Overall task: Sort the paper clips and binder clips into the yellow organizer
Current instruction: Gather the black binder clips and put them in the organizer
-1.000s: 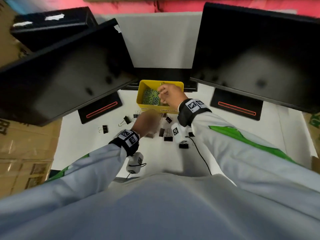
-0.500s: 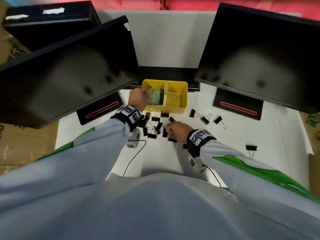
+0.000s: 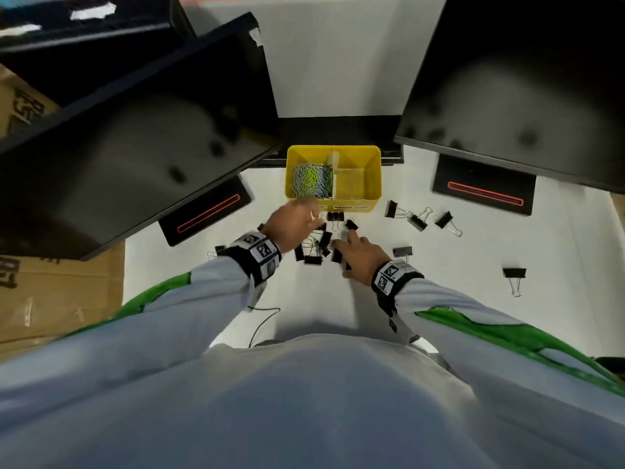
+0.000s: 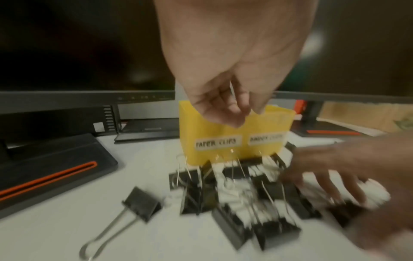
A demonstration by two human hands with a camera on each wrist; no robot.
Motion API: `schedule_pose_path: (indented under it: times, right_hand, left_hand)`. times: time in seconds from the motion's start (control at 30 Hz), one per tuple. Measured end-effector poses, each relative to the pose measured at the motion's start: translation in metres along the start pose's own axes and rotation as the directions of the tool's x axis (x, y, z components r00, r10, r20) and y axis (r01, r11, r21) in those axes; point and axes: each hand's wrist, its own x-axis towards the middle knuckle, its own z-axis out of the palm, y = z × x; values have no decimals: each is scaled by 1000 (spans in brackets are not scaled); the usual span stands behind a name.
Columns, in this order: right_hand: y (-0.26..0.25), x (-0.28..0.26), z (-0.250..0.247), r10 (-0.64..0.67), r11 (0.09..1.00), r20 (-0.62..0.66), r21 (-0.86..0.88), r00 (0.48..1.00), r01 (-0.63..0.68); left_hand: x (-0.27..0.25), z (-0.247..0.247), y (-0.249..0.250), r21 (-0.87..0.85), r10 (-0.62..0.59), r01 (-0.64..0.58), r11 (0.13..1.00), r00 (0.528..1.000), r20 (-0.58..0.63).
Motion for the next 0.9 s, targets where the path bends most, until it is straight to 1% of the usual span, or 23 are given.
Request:
schedule_pose_path:
  times: [0.07, 0.13, 0.17, 0.23, 0.3, 0.37, 0.47, 0.57, 0.67, 0.73, 0.8, 0.9]
  right_hand:
    - [-3, 0, 0, 8, 1000, 1, 11, 1000, -8]
    - [-4, -1, -3, 8, 999, 0, 32, 1000, -8]
    - [-4, -2, -4, 8, 999, -1, 42, 1000, -8]
    - [-3, -5, -5, 12, 998, 0, 56, 1000, -12]
    - [0, -7, -5, 27, 999, 9, 35, 1000, -27]
    - [2, -10, -4, 29, 999, 18, 24, 999, -29]
    - [4, -15, -6, 29, 997, 7, 69, 1000, -29]
    - [8, -19, -12, 65, 989, -41, 137, 997, -58]
    - [12, -26, -23, 97, 967, -123, 248, 988, -64]
    - [15, -29, -36, 134, 933, -197, 356, 971, -57]
    - [19, -29, -54, 184, 884, -269, 466, 946, -39]
    - [27, -21, -83, 260, 804, -349, 594, 900, -2]
  left_hand:
    - [-12, 22, -8, 67, 17, -30, 997, 983, 182]
    - [-21, 43, -13, 144, 22, -69, 987, 950, 311]
    - [-25, 51, -14, 198, 19, -93, 976, 938, 347]
    - [-29, 64, -13, 305, 25, -146, 941, 929, 370]
    - [-32, 70, -10, 350, 44, -177, 920, 933, 357]
    - [-34, 72, -8, 342, 77, -200, 918, 937, 339]
    - [-36, 71, -7, 279, 128, -223, 934, 938, 323]
    - [-39, 69, -7, 185, 171, -228, 956, 944, 282]
    - [-41, 66, -8, 117, 196, -226, 967, 954, 228]
    - [-41, 61, -9, 57, 202, -215, 975, 963, 178]
    - [-40, 50, -5, -50, 175, -170, 984, 976, 127]
    - [-32, 27, 7, -215, 137, -125, 968, 990, 38]
